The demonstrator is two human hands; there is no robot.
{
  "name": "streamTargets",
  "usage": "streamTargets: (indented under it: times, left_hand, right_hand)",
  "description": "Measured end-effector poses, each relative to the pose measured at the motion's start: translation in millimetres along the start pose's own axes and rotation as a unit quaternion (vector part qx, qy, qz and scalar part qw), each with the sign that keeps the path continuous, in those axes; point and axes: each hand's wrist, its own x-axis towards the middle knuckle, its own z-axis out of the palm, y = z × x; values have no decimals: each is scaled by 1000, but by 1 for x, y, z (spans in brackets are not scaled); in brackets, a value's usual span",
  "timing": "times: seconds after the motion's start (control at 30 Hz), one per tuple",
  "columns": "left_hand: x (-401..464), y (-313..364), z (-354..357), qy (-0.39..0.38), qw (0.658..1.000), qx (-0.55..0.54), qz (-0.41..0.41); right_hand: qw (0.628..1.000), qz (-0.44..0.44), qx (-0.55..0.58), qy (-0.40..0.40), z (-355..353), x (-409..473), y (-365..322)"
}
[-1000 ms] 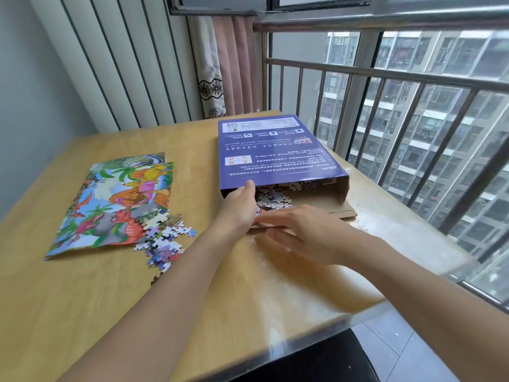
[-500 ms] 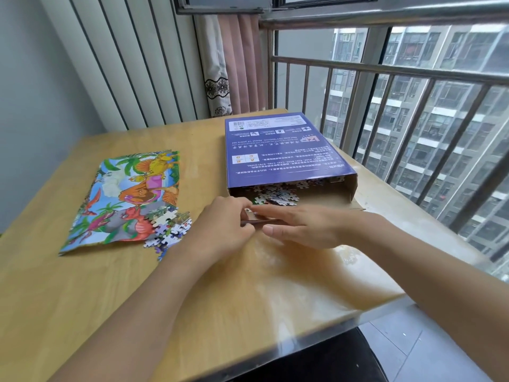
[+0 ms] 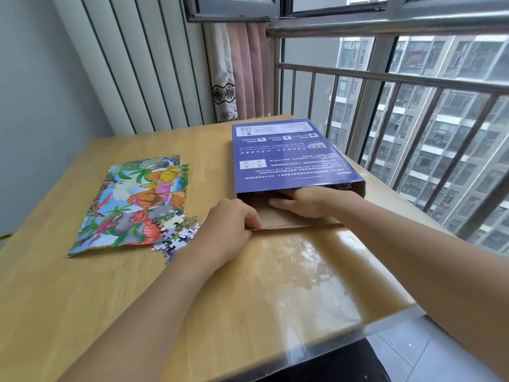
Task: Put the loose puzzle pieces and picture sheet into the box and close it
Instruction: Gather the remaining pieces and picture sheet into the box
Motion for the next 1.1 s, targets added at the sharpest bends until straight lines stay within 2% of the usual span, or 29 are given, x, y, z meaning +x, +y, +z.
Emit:
streamTargets:
  times: [0.1,0.23,0.4,0.6,0.77,1.0,1.07,1.1]
  left_hand:
    - [3,-1,2,0,1000,-2,-5]
    - [5,-5,2,16,1000,-18,-1]
    - [5,-5,2,20,1000,-15,6]
    - [5,0,-2,2,1000,-7,8]
    - [4,-1,-2,-2,1000,-16,10]
    - [2,-3,-3,5,1000,-22,9]
    - [2,-2,-2,9,1000,-17,12]
    - [3,-2,-2,12,1000,-18,11]
  right_hand:
    - [1000,20,11,4,2,6,-2]
    - [999,-29,-36,28,5,-19,-20]
    - [996,2,-81,27,8,-52,-13]
    - [999,-23,-19,24,1,-20,11]
    - [999,29,-2,15,2,5,12]
    - [997,-11,-59,40,6,-38,-9]
    - [996,-56,-35,62,8,-56,-24]
    - [995,-90,-12,48,10,-62,-31]
